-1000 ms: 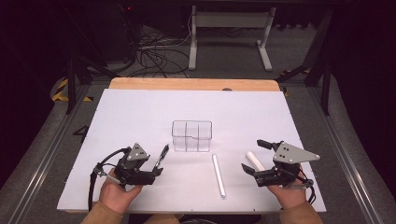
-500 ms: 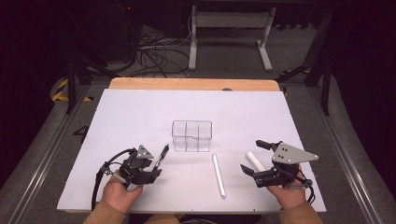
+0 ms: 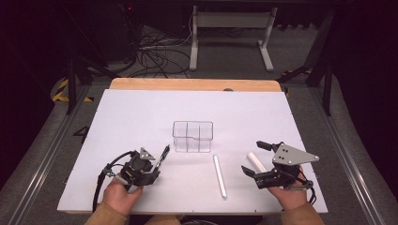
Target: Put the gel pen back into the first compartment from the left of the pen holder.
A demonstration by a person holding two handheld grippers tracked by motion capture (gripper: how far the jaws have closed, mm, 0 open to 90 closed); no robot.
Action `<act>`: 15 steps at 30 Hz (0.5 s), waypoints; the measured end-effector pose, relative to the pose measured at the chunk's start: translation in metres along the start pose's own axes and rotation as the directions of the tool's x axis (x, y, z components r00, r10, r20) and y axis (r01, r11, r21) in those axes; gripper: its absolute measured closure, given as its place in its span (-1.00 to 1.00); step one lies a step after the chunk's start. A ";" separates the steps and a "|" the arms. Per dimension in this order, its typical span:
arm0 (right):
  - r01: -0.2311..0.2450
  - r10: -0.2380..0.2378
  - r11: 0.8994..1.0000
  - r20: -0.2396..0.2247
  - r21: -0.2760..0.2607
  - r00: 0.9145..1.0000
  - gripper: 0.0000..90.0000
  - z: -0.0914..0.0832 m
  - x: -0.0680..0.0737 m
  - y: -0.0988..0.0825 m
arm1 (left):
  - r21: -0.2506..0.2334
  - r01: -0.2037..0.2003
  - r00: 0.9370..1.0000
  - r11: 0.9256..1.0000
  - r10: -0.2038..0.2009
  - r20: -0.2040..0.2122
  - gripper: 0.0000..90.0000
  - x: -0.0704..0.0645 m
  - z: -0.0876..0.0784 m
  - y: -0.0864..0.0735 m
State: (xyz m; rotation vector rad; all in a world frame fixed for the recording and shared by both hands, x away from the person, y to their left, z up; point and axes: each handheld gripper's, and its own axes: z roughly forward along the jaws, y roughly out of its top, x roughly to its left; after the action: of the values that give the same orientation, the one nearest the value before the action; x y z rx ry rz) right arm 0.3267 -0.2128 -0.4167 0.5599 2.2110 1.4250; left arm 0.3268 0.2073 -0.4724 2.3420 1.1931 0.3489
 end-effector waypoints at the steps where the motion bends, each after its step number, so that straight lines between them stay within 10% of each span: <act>1: 0.000 0.000 1.000 0.000 0.000 1.000 -0.82 0.000 0.000 0.000 | 0.001 0.008 1.000 1.000 -0.008 0.001 0.40 0.000 0.000 0.000; 15: 0.012 -0.012 1.000 -0.009 0.009 1.000 -0.82 0.002 0.002 0.001 | 0.024 0.075 0.997 0.997 -0.074 -0.009 0.65 0.001 0.005 0.001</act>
State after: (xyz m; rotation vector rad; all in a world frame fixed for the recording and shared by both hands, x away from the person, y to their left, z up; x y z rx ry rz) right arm 0.3259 -0.2102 -0.4170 0.5435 2.2249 1.4146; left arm 0.3302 0.2055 -0.4761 2.3118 1.2917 0.3197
